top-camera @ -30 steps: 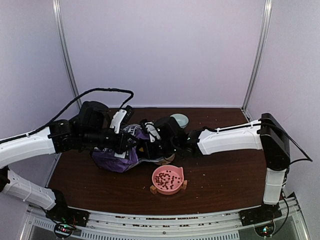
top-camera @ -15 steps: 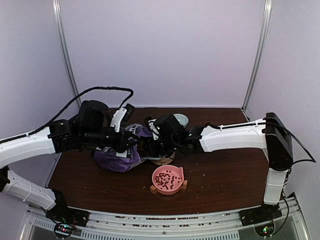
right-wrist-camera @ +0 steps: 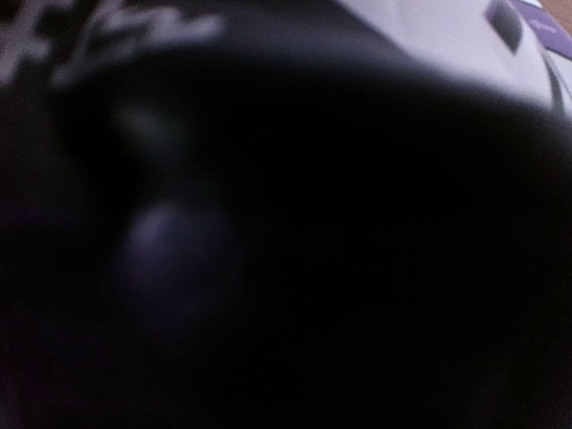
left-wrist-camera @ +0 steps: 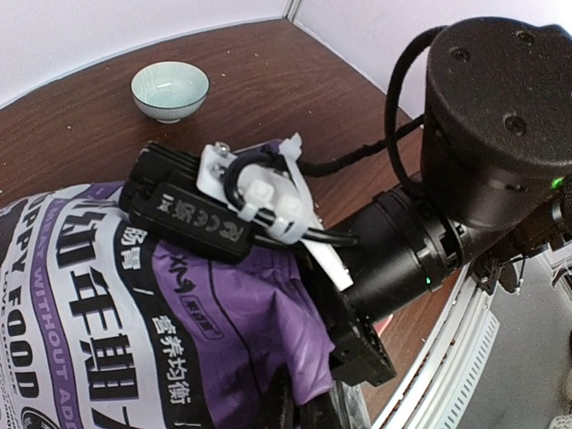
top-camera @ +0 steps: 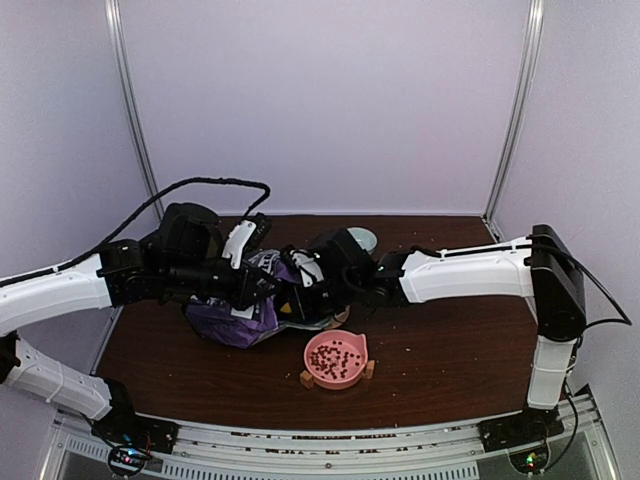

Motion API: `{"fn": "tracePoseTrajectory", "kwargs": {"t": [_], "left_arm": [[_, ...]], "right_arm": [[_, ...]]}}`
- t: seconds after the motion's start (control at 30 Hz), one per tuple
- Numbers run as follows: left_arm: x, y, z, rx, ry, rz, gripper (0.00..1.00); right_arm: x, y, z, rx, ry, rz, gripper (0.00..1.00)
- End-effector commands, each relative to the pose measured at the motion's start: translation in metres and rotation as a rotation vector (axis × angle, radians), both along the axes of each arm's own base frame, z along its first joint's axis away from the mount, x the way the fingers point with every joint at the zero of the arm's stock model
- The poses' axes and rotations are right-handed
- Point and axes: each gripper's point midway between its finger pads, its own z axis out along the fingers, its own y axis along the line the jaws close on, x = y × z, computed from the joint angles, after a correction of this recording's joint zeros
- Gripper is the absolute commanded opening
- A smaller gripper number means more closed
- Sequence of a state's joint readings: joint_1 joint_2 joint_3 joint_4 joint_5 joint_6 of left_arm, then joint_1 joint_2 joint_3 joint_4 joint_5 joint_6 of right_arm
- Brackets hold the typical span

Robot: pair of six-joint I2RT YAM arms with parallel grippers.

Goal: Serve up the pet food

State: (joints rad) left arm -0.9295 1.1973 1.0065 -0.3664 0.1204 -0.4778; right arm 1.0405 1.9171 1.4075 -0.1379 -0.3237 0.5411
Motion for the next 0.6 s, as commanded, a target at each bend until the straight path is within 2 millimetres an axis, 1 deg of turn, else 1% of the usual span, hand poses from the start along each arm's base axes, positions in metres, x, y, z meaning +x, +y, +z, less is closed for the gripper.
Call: {"fn": "tracePoseTrajectory", "kwargs": {"t": [0.0, 0.17, 0.27, 0.47, 0.57], "left_arm": [[0.008, -0.014, 0.057, -0.158, -0.128, -0.017, 0.00], [0.008, -0.011, 0.056, -0.155, -0.132, -0.005, 0.00], [0.009, -0.009, 0.054, -0.146, -0.131, 0.006, 0.00], [0.012, -0.004, 0.055, -0.135, -0.134, 0.034, 0.00], [0.013, -0.001, 0.055, -0.135, -0.138, 0.052, 0.00]], "right_arm": [[-0.042, 0.018, 0.021, 0.104, 0.135, 0.166, 0.12], [-0.049, 0.018, 0.047, 0.171, 0.163, 0.199, 0.12], [-0.049, 0.013, 0.064, 0.220, 0.187, 0.194, 0.12], [-0.042, -0.004, 0.099, 0.305, 0.236, 0.141, 0.12], [-0.040, -0.016, 0.110, 0.326, 0.253, 0.113, 0.12]]}}
